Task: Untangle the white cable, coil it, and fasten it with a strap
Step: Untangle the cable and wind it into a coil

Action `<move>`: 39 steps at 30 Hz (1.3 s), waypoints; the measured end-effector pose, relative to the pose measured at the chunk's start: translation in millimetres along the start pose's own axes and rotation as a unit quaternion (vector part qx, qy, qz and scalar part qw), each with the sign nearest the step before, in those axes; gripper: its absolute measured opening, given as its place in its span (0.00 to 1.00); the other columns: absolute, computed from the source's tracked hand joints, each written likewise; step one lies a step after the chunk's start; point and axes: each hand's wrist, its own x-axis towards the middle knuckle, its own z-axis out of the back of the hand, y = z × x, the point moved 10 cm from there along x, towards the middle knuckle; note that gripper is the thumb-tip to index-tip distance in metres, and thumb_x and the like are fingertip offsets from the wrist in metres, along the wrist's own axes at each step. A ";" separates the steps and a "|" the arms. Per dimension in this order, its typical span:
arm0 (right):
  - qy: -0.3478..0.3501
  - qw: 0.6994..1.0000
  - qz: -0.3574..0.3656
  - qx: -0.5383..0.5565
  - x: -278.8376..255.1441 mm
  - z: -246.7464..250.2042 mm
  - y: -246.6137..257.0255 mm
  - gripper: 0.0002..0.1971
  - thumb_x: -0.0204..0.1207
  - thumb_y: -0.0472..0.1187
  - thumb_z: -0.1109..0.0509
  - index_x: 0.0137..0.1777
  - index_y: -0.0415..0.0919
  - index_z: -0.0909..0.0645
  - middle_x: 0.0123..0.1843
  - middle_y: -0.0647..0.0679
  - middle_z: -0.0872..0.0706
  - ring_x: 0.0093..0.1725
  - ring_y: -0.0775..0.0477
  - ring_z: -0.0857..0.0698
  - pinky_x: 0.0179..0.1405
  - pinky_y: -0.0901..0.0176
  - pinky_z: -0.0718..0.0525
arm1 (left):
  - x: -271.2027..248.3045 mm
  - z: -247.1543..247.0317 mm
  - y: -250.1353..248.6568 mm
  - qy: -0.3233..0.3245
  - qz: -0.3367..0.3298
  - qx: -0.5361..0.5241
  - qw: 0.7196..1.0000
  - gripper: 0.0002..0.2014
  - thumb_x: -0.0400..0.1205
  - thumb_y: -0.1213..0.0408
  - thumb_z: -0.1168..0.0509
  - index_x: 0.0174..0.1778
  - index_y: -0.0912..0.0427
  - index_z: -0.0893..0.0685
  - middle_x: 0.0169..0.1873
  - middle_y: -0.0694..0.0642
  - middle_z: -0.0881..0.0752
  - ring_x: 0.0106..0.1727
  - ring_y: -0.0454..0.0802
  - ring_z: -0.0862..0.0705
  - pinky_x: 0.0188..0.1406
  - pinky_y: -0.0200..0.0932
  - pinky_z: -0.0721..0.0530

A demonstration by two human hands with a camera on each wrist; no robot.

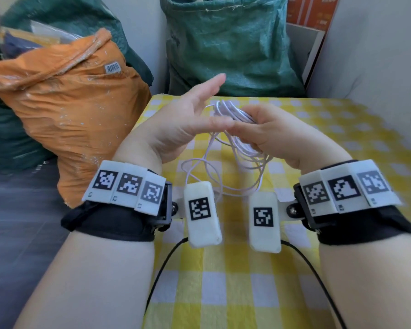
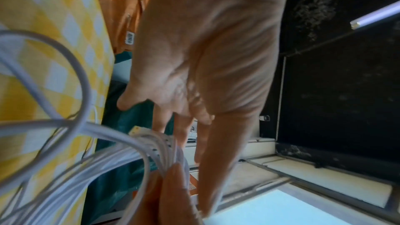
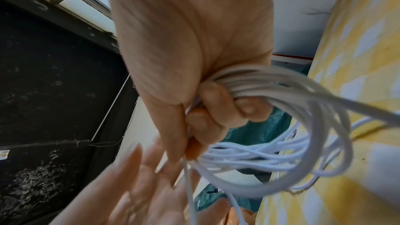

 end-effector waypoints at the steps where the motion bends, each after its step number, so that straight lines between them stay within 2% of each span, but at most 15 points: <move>1: 0.009 1.000 -0.008 0.000 -0.6 -2.0 -1.5 0.13 0.80 0.48 0.34 0.36 0.44 0.24 0.27 0.54 0.29 0.23 0.60 0.33 0.28 0.62 0.35 | -1.3 -6.8 -8.2 0.021 -0.032 0.031 0.999 0.40 0.71 0.71 0.25 0.78 0.48 0.33 0.76 0.48 0.29 0.75 0.32 0.33 0.69 0.33 0.30; 3: 0.021 1.000 -0.018 0.008 -1.3 -5.2 -3.1 0.12 0.79 0.50 0.32 0.35 0.46 0.23 0.29 0.51 0.27 0.24 0.57 0.31 0.31 0.58 0.33 | -4.3 -17.1 -14.9 0.042 -0.045 0.109 0.992 0.35 0.69 0.78 0.26 0.72 0.51 0.24 0.66 0.47 0.19 0.65 0.29 0.22 0.55 0.22 0.25; 6: 0.017 0.999 -0.015 0.035 -2.4 -4.5 1.4 0.14 0.77 0.50 0.30 0.33 0.43 0.22 0.30 0.45 0.28 0.27 0.51 0.33 0.30 0.54 0.35 | -2.5 -19.8 -13.5 0.047 -0.038 0.153 0.986 0.29 0.68 0.71 0.28 0.68 0.57 0.21 0.57 0.53 0.12 0.56 0.39 0.15 0.54 0.29 0.20; 9: -0.006 0.998 0.009 0.065 -3.2 1.1 7.4 0.14 0.75 0.49 0.28 0.35 0.38 0.16 0.31 0.42 0.32 0.28 0.50 0.35 0.28 0.58 0.38 | -1.9 -19.9 -8.2 0.053 -0.023 0.134 0.989 0.23 0.72 0.67 0.33 0.65 0.56 0.19 0.57 0.58 0.12 0.54 0.45 0.15 0.56 0.39 0.19; 12: -0.049 0.995 0.012 0.083 -1.2 10.9 4.5 0.10 0.71 0.48 0.24 0.35 0.41 0.13 0.29 0.43 0.32 0.27 0.51 0.34 0.27 0.59 0.38 | 0.0 -18.8 -3.0 0.049 -0.012 0.118 0.992 0.12 0.77 0.61 0.36 0.55 0.53 0.15 0.42 0.59 0.16 0.41 0.49 0.21 0.44 0.48 0.24; 14: -0.090 0.991 -0.002 0.103 0.1 21.8 -3.6 0.14 0.71 0.44 0.23 0.40 0.31 0.16 0.25 0.47 0.31 0.24 0.53 0.34 0.25 0.61 0.37 | 4.0 -7.6 0.5 -0.001 -0.001 0.088 0.996 0.08 0.82 0.62 0.38 0.54 0.58 0.17 0.37 0.59 0.23 0.35 0.47 0.23 0.43 0.53 0.26; 15: -0.115 0.986 -0.007 0.118 -0.4 28.5 -6.8 0.13 0.71 0.42 0.23 0.40 0.31 0.17 0.23 0.49 0.30 0.23 0.54 0.33 0.25 0.63 0.35 | 5.6 -0.6 2.0 -0.032 0.002 0.063 0.998 0.07 0.85 0.65 0.39 0.52 0.61 0.18 0.33 0.58 0.26 0.32 0.45 0.24 0.44 0.54 0.23; 19: -0.142 0.959 -0.036 0.241 0.2 35.5 -20.2 0.12 0.76 0.40 0.27 0.31 0.43 0.22 0.22 0.53 0.25 0.22 0.56 0.24 0.29 0.64 0.24 | 6.9 11.3 7.1 -0.101 0.015 -0.091 0.991 0.10 0.88 0.68 0.47 0.42 0.62 0.25 0.28 0.52 0.33 0.30 0.48 0.31 0.40 0.44 0.17; 22: -0.121 0.922 -0.047 0.365 1.1 26.4 -20.5 0.10 0.80 0.40 0.32 0.36 0.41 0.23 0.24 0.52 0.22 0.23 0.54 0.19 0.45 0.51 0.16 | 5.7 10.9 12.9 -0.110 0.040 -0.177 0.977 0.14 0.88 0.68 0.48 0.36 0.60 0.27 0.27 0.54 0.30 0.29 0.50 0.28 0.35 0.45 0.18; 23: -0.123 0.910 -0.049 0.392 0.7 25.3 -20.6 0.10 0.81 0.39 0.34 0.37 0.40 0.24 0.23 0.51 0.23 0.22 0.53 0.20 0.46 0.48 0.14 | 4.8 10.8 14.3 -0.103 0.050 -0.177 0.978 0.13 0.87 0.69 0.47 0.36 0.61 0.26 0.28 0.56 0.27 0.30 0.51 0.25 0.33 0.45 0.18; 25: -0.132 0.902 -0.054 0.408 -0.1 25.0 -22.1 0.10 0.82 0.38 0.35 0.38 0.40 0.26 0.21 0.52 0.26 0.19 0.53 0.26 0.37 0.52 0.12 | 2.8 9.4 16.5 -0.073 0.064 -0.145 0.985 0.10 0.85 0.70 0.43 0.38 0.64 0.22 0.31 0.59 0.21 0.35 0.54 0.17 0.34 0.47 0.15; 28: -0.134 0.927 -0.059 0.346 0.0 26.5 -23.0 0.10 0.83 0.38 0.36 0.38 0.42 0.27 0.18 0.56 0.31 0.17 0.55 0.33 0.23 0.61 0.21 | 0.0 6.4 18.8 -0.036 0.080 -0.095 0.992 0.04 0.81 0.74 0.39 0.46 0.65 0.19 0.33 0.58 0.16 0.38 0.52 0.14 0.43 0.46 0.13; 33: -0.057 0.976 -0.044 0.207 0.2 11.5 -9.6 0.08 0.82 0.37 0.35 0.40 0.41 0.24 0.22 0.55 0.31 0.19 0.55 0.34 0.21 0.61 0.26 | 3.5 -3.7 15.9 0.001 0.068 -0.029 0.997 0.16 0.80 0.73 0.35 0.64 0.64 0.21 0.32 0.55 0.19 0.30 0.49 0.17 0.38 0.45 0.14; 37: -0.027 0.988 -0.023 0.149 -0.3 3.8 1.5 0.02 0.78 0.34 0.32 0.45 0.40 0.19 0.30 0.49 0.29 0.27 0.52 0.30 0.22 0.63 0.24 | 2.2 -7.5 12.6 0.013 0.062 -0.030 0.998 0.11 0.84 0.70 0.41 0.61 0.65 0.20 0.20 0.46 0.29 0.19 0.42 0.31 0.24 0.35 0.24; 39: -0.023 0.988 -0.021 0.154 0.4 3.9 1.3 0.06 0.75 0.28 0.31 0.44 0.40 0.18 0.29 0.49 0.26 0.26 0.53 0.27 0.27 0.61 0.21 | 2.0 -7.3 12.8 0.005 0.067 -0.056 0.996 0.08 0.85 0.69 0.42 0.55 0.64 0.20 0.19 0.45 0.36 0.17 0.39 0.39 0.20 0.33 0.34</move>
